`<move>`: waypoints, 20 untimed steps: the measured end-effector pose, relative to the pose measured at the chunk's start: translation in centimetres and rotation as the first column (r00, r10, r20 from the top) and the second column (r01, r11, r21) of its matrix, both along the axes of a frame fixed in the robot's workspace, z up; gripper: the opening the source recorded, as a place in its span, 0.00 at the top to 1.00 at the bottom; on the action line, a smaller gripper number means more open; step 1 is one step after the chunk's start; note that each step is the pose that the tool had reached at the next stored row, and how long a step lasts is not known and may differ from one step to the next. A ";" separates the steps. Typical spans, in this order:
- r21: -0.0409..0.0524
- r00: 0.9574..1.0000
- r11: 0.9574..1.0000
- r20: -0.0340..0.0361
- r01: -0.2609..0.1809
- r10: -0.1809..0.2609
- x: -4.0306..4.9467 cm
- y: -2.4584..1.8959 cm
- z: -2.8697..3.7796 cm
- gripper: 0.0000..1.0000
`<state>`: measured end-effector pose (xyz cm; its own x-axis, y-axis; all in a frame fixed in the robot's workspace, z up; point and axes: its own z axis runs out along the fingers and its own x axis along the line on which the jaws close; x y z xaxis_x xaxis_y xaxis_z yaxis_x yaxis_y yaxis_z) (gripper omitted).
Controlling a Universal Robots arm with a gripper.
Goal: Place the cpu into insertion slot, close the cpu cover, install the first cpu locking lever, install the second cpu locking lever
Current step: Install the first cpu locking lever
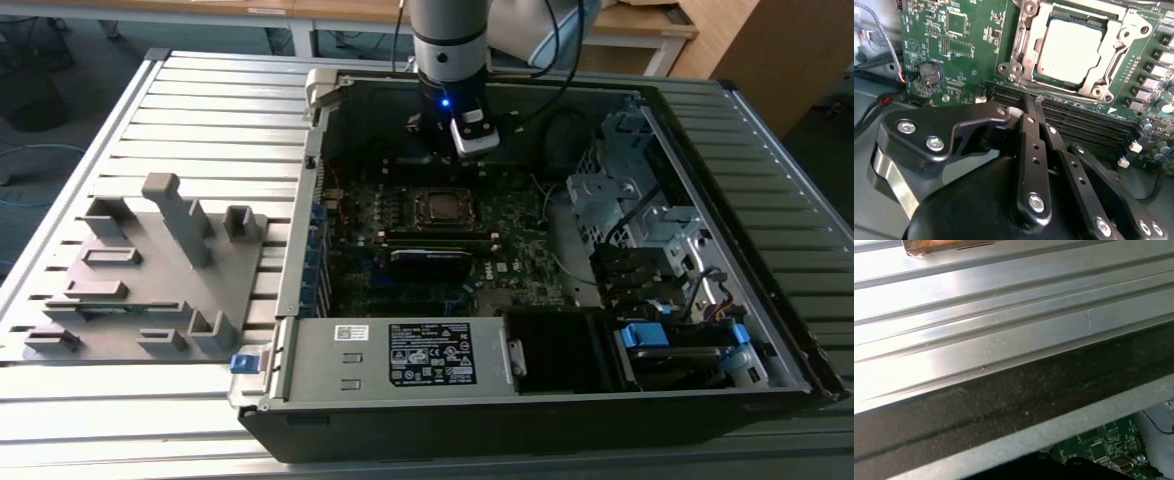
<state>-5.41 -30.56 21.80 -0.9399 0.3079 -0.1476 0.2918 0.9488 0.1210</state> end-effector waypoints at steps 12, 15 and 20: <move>-0.001 0.997 1.000 -0.078 0.000 0.000 0.03 0.00 -0.07 0.90; -0.001 0.997 1.000 -0.078 -0.026 0.025 0.04 -0.02 -0.10 0.90; -0.001 0.991 0.994 -0.078 -0.109 0.109 0.04 -0.02 -0.14 0.90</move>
